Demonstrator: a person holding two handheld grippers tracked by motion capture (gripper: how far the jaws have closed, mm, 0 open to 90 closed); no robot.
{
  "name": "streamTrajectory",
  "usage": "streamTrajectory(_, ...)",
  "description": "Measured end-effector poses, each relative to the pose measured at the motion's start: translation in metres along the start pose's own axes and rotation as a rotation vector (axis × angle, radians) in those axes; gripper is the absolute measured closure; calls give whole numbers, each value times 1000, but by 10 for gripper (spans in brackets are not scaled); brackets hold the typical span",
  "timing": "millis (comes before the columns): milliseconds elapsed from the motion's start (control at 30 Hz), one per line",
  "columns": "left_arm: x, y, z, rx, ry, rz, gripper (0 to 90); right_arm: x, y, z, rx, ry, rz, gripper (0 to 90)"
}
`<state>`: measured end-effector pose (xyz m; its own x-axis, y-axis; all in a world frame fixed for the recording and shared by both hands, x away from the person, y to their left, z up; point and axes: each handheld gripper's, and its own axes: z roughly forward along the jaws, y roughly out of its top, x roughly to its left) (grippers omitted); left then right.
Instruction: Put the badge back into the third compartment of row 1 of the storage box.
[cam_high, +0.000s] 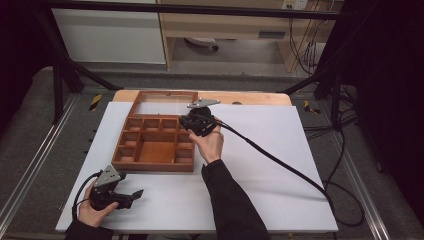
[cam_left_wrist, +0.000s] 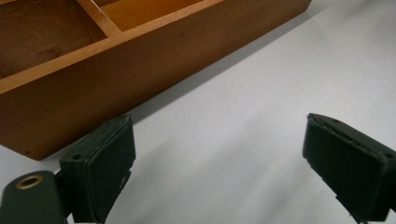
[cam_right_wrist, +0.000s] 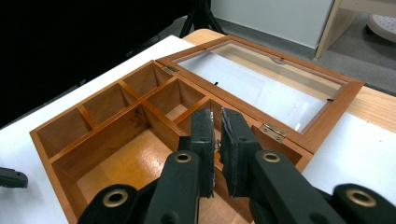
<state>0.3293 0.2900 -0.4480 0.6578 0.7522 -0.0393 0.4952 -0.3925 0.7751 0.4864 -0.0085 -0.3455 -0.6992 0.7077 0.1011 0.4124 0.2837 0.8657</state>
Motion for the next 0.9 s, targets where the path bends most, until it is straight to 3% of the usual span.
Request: streamTrajectory(900,1,0,0,3,-3,3,91,3,1,52,44,-16,-7,839)
